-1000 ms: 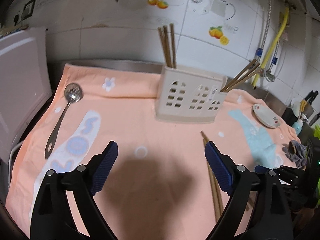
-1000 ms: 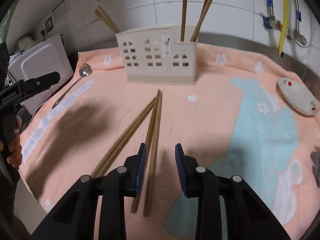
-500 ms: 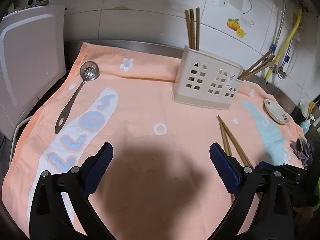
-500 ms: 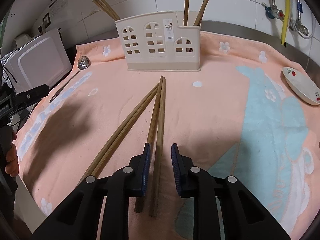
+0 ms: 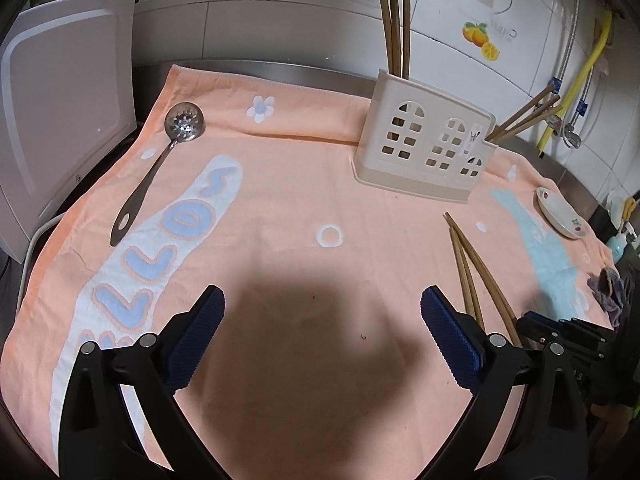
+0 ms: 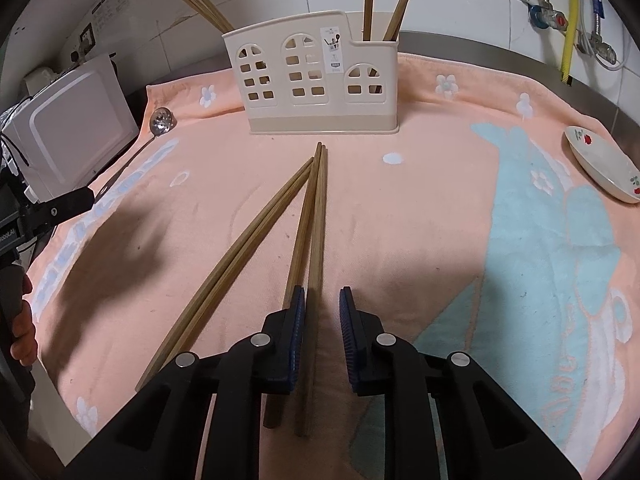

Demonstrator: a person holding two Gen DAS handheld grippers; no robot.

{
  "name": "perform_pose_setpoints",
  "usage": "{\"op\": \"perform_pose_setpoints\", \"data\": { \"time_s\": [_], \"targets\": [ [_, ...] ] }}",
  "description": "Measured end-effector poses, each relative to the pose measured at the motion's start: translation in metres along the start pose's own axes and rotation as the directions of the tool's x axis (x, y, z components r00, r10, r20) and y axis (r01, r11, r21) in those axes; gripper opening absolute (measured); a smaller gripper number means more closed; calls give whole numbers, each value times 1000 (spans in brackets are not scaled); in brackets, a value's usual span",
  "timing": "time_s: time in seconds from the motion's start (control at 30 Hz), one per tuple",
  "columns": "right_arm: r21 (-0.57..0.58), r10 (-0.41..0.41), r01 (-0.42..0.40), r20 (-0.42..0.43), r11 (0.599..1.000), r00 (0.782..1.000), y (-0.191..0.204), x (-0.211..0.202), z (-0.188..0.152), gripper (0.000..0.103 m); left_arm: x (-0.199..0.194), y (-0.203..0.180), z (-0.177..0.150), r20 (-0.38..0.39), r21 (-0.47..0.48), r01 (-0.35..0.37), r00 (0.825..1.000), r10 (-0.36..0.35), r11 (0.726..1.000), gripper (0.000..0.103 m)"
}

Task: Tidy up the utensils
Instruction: 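Move both open tools back over the remaining chopsticks on the towel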

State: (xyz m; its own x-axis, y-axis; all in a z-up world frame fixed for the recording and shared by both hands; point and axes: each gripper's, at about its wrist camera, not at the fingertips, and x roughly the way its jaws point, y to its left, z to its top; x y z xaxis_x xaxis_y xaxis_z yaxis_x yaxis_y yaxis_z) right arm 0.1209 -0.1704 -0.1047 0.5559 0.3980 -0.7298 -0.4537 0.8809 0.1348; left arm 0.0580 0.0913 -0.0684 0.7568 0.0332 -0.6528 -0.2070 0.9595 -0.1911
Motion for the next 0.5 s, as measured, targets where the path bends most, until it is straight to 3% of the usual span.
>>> {"op": "perform_pose_setpoints", "data": {
  "time_s": [0.5],
  "targets": [
    [-19,-26,26,3,999,1000,4,4,-2,18,1,2,-4,-16,-9,-10,1000,10,1000,98]
  ]
}}
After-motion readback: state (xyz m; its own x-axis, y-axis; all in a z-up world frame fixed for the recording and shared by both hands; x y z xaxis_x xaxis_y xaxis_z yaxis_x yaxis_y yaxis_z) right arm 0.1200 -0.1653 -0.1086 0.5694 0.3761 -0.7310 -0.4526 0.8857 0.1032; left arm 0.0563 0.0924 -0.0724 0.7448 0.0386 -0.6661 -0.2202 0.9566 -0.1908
